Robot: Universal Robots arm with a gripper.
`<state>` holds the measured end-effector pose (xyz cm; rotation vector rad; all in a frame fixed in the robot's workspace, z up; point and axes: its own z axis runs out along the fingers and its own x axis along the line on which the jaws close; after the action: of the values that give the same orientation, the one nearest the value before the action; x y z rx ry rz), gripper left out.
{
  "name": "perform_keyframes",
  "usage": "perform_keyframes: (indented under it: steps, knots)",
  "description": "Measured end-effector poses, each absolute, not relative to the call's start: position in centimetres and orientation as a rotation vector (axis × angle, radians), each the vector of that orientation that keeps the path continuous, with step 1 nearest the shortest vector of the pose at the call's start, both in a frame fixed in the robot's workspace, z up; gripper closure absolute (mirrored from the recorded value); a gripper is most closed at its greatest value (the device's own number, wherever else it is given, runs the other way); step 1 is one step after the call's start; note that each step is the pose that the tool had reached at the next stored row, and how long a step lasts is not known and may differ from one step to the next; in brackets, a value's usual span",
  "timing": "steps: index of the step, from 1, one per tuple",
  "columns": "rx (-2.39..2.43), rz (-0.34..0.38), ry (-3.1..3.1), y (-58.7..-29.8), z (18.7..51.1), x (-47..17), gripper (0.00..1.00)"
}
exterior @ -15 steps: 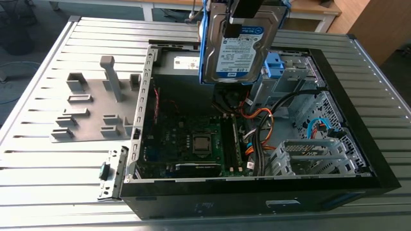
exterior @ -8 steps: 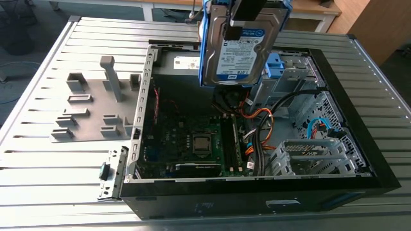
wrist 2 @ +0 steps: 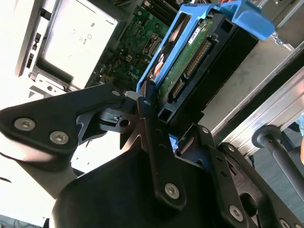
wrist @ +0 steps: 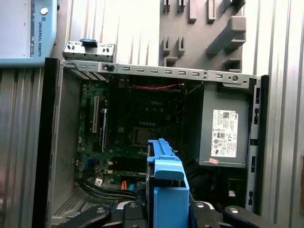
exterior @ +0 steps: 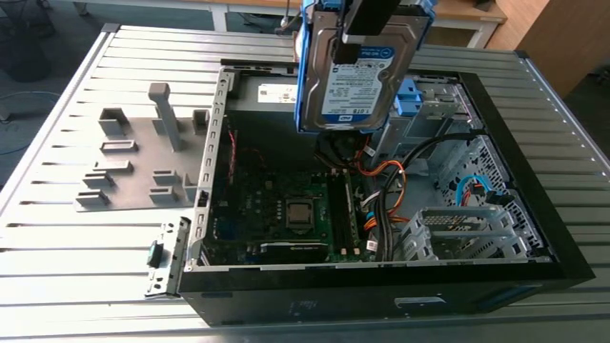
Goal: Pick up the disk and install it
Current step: 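Pick up the disk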
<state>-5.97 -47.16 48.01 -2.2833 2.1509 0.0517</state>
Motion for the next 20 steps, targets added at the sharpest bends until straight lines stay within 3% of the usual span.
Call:
perform_keyframes:
  steps: [20]
  knots:
    - [-2.283, 0.052, 2.151, -48.8, 48.0, -6.0, 0.63]
